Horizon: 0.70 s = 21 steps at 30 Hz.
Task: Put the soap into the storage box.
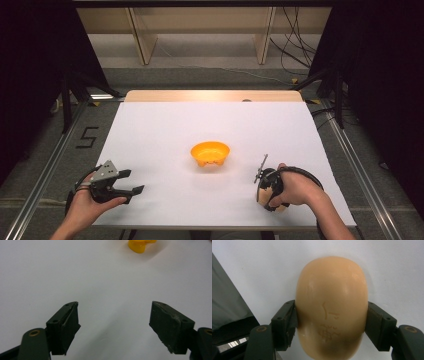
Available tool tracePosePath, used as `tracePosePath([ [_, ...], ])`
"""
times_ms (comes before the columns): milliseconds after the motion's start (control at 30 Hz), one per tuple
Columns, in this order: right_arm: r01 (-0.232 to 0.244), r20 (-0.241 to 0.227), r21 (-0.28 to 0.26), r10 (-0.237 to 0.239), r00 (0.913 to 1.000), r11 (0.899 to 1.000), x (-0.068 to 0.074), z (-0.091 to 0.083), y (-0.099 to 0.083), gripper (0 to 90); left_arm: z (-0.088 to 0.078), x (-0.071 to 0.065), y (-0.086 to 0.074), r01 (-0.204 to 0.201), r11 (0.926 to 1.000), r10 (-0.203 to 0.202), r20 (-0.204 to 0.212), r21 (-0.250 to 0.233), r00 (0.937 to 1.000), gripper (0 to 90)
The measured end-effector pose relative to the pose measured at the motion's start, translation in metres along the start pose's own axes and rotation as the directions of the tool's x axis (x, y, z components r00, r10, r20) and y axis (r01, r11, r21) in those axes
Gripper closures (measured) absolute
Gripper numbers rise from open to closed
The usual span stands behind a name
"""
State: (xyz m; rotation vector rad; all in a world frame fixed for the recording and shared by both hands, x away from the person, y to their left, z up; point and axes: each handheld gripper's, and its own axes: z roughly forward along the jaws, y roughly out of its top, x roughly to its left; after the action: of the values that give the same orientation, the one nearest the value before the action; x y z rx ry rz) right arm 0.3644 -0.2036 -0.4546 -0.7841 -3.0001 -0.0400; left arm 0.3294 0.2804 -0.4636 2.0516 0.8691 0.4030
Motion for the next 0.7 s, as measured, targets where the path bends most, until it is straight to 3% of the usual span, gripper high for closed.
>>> tracePosePath([
  [533, 0.005, 0.001, -0.024, -0.005, 1.0, 1.0, -0.0039, -0.0062, -0.0044, 33.6, -0.0006, -0.0004, 0.0003, 0.011, 0.9999, -0.011, 0.007, 0.006, 0.9999, 22.8],
  [567, -0.003, -0.007, -0.033, 0.003, 1.0, 0.999, -0.0037, -0.007, -0.0048, 33.6, -0.0013, 0.0015, 0.0008, -0.014, 0.9998, 0.013, 0.002, 0.015, 0.9999, 22.8],
  [700, -0.006, -0.01, -0.049, 0.005, 0.9999, 0.999, -0.0038, -0.0101, -0.0046, 33.6, -0.0012, 0.0004, 0.0006, -0.002, 0.9999, 0.002, -0.003, 0.012, 1.0, 22.8],
])
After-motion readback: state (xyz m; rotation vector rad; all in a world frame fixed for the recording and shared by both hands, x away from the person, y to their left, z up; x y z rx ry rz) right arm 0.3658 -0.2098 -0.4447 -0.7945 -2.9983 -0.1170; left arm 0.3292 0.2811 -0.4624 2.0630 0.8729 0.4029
